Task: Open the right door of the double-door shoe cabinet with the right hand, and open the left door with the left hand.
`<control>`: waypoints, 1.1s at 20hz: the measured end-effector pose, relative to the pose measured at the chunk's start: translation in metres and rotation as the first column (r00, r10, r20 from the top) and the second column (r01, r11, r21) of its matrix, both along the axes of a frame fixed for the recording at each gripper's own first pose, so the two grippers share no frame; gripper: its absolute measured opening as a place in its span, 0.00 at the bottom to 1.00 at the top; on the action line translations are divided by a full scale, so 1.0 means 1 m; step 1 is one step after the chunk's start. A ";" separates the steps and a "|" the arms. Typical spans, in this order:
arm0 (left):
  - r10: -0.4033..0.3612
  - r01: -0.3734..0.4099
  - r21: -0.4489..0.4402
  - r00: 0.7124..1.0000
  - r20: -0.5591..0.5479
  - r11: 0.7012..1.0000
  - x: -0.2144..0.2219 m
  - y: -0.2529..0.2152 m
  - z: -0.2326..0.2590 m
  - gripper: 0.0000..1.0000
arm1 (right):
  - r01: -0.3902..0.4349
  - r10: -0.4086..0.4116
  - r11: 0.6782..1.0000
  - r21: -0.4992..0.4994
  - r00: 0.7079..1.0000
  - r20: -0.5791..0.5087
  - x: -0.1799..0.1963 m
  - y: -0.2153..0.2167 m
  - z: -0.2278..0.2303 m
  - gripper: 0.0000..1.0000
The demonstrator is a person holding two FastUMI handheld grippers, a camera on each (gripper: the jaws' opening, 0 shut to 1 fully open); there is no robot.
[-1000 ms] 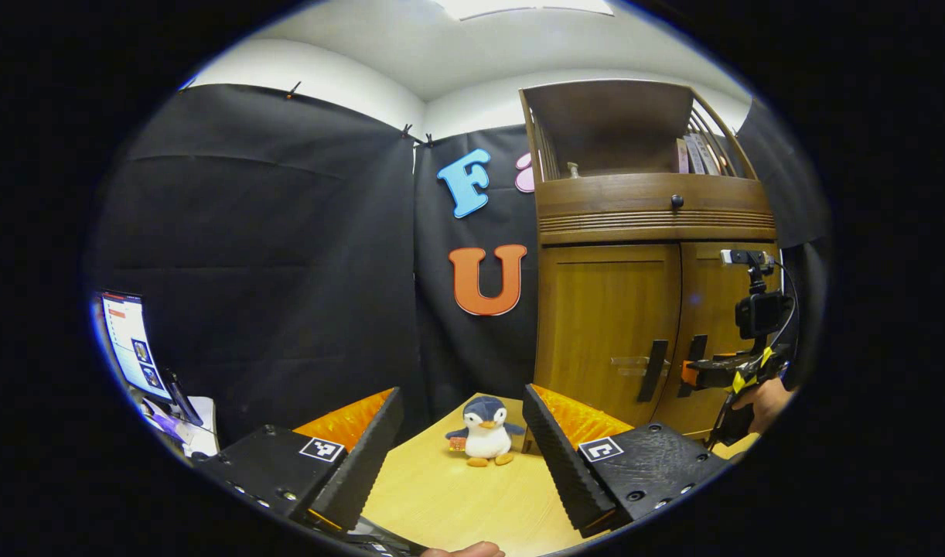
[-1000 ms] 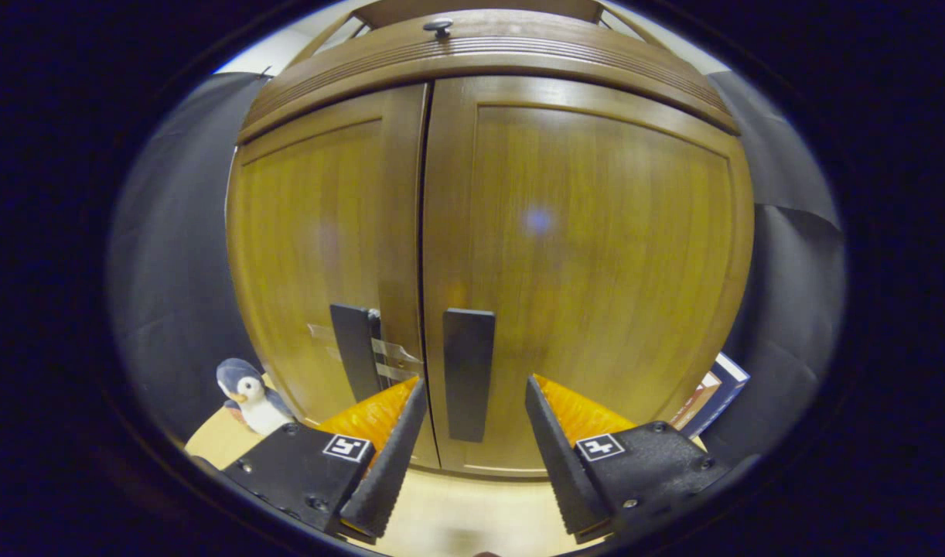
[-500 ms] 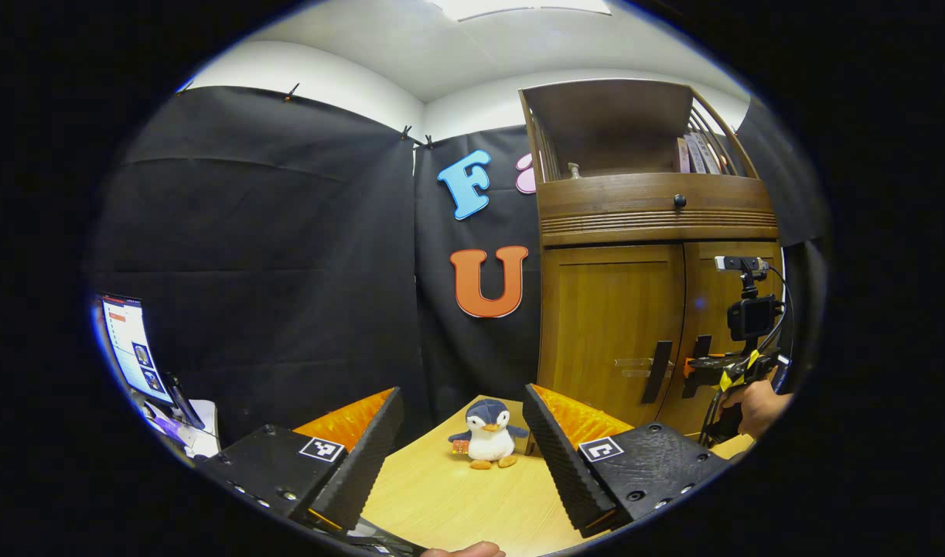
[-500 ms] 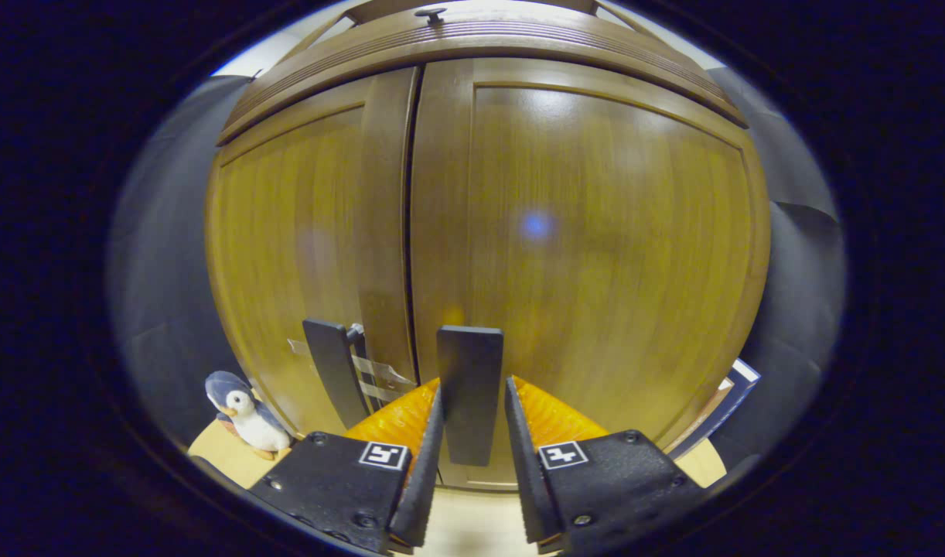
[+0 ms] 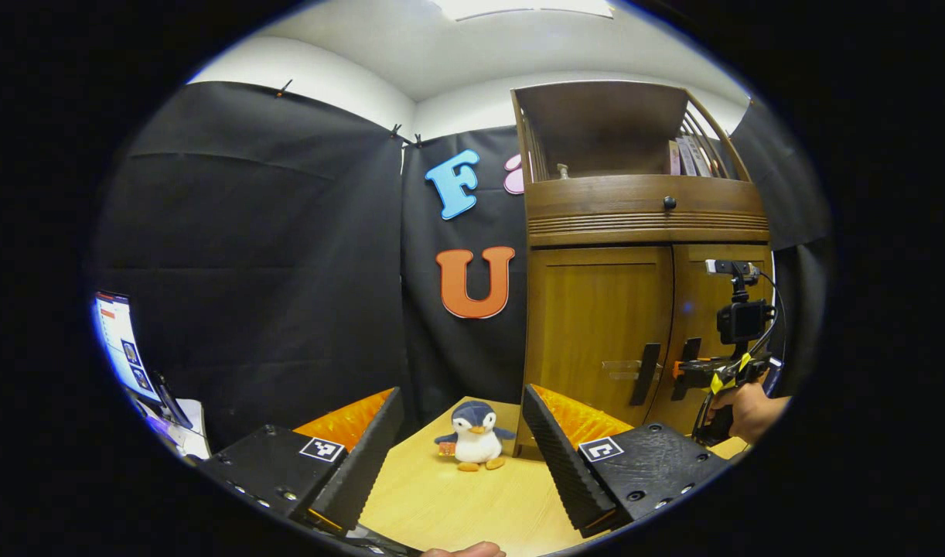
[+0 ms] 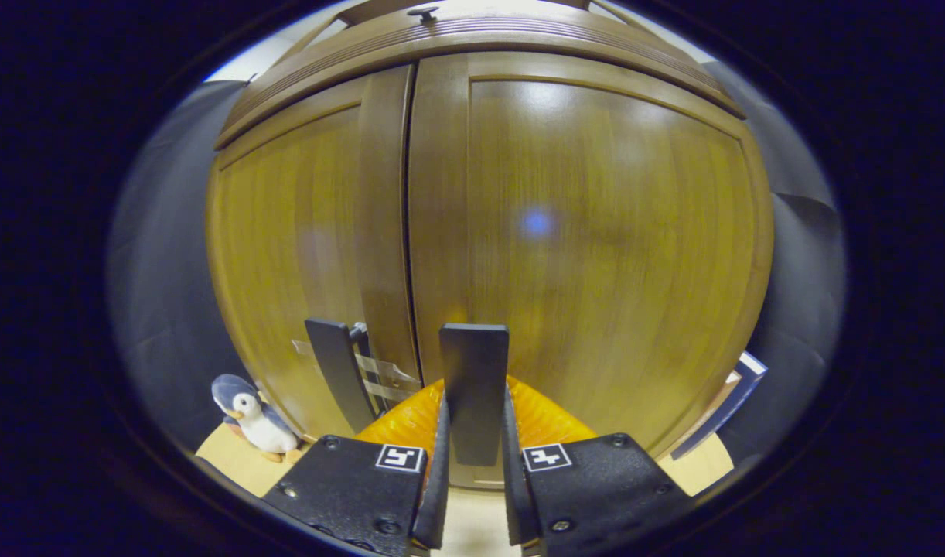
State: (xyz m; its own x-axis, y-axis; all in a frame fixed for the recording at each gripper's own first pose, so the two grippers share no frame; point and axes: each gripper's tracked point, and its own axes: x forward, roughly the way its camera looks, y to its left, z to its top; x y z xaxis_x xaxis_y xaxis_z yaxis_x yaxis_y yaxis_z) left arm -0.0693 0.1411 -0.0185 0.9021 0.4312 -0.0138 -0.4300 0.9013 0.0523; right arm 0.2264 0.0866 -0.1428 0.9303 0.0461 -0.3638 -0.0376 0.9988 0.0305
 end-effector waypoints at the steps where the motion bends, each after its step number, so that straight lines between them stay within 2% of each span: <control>1: -0.013 0.013 -0.001 1.000 0.000 1.000 0.001 -0.004 0.000 0.94 | -0.001 0.001 1.000 -0.001 1.000 -0.002 -0.001 -0.001 0.000 0.34; 6: -0.052 0.052 0.017 0.999 -0.005 0.998 0.004 -0.011 0.000 0.94 | -0.003 0.003 1.000 -0.001 1.000 -0.007 -0.017 -0.004 0.001 0.34; 22: -0.209 0.209 -0.026 0.978 -0.014 0.978 0.017 -0.058 -0.014 0.94 | -0.058 0.058 0.998 -0.002 0.998 0.006 -0.080 -0.018 0.002 0.31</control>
State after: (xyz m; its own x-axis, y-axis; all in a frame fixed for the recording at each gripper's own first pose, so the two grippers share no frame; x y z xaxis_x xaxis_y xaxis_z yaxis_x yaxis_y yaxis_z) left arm -0.0522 0.0829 -0.0327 0.9719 0.2326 -0.0371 -0.2313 0.9722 0.0349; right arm 0.1468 0.0688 -0.1409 0.9285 0.0990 -0.3579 -0.0952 0.9951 0.0281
